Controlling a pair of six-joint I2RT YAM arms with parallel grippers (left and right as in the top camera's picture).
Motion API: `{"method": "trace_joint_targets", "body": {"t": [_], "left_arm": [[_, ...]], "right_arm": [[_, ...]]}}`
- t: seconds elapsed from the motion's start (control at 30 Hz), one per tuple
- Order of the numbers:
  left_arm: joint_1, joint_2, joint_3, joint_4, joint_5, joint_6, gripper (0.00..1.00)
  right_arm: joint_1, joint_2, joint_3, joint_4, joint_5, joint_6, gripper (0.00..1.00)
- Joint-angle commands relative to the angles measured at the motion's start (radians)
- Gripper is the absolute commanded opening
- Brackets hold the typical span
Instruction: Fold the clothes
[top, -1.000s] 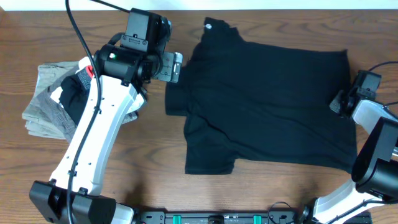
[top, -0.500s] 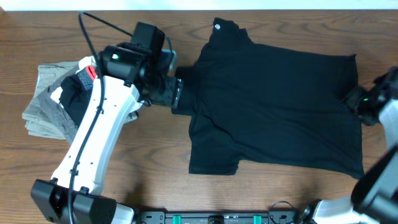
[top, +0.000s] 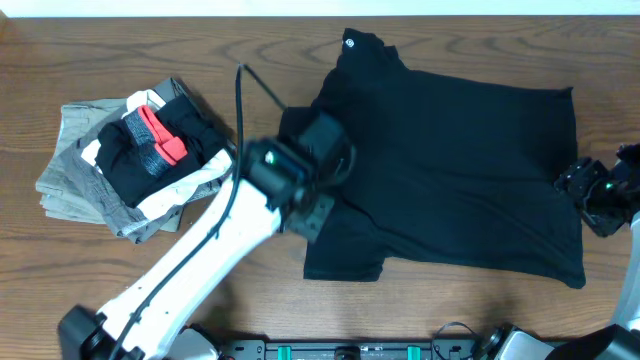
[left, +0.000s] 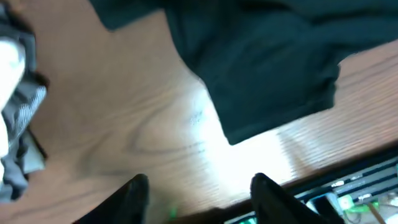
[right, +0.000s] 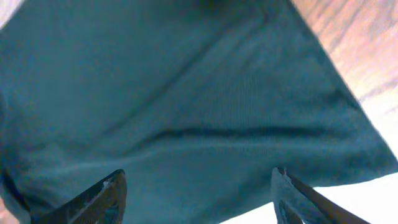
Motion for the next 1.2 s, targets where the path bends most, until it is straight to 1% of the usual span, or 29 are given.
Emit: {"method": "trace_joint_targets", "body": {"t": [0.0, 0.03, 0.13, 0.27, 0.33, 0.4, 0.53, 0.57, 0.6, 0.7, 0.8, 0.9, 0.97, 1.07, 1.17], "left_arm": [[-0.01, -0.046, -0.138, 0.027, -0.008, -0.123, 0.68], [-0.01, -0.057, -0.189, 0.052, 0.057, -0.122, 0.74], [-0.01, -0.062, -0.314, 0.143, 0.227, -0.12, 0.86], [-0.01, -0.048, -0.458, 0.32, 0.387, -0.122, 0.92], [-0.01, -0.033, -0.495, 0.37, 0.429, -0.132, 0.95], [-0.01, -0.01, -0.514, 0.393, 0.434, -0.131, 0.97], [-0.01, 0.068, -0.52, 0.431, 0.435, -0.108, 0.98], [-0.01, 0.088, -0.52, 0.437, 0.445, -0.091, 0.97], [-0.007, 0.109, -0.52, 0.441, 0.458, -0.074, 0.95], [-0.001, 0.159, -0.52, 0.438, 0.501, -0.055, 0.82], [-0.001, 0.184, -0.52, 0.437, 0.503, -0.056, 0.79], [-0.001, 0.187, -0.52, 0.44, 0.502, -0.055, 0.73], [-0.001, 0.187, -0.52, 0.443, 0.502, -0.051, 0.66], [0.001, 0.187, -0.52, 0.456, 0.5, -0.012, 0.66], [0.025, 0.187, -0.52, 0.456, 0.475, -0.006, 0.67]], "right_arm": [[-0.026, 0.001, -0.035, -0.005, -0.024, 0.002, 0.74], [-0.031, 0.0, -0.043, -0.005, -0.028, 0.002, 0.74], [-0.032, 0.001, -0.052, -0.003, -0.029, 0.002, 0.75], [-0.032, 0.001, -0.052, 0.003, -0.029, 0.002, 0.75], [-0.032, 0.001, -0.052, -0.002, -0.029, 0.0, 0.75], [-0.032, 0.001, -0.052, -0.008, -0.028, -0.002, 0.75], [-0.032, 0.001, -0.052, -0.013, -0.028, -0.002, 0.75], [-0.032, 0.001, -0.052, -0.014, -0.028, -0.002, 0.75], [-0.032, 0.001, -0.052, -0.015, -0.028, -0.002, 0.74], [-0.032, 0.001, -0.052, -0.016, -0.028, -0.002, 0.74], [-0.032, 0.001, -0.052, -0.015, -0.027, -0.002, 0.74], [-0.032, 0.001, -0.052, -0.015, -0.027, -0.002, 0.73], [-0.032, 0.001, -0.052, -0.015, -0.027, -0.002, 0.73], [-0.032, 0.001, -0.052, -0.011, -0.027, -0.002, 0.73], [-0.032, 0.001, -0.052, -0.012, -0.027, -0.002, 0.73]]}}
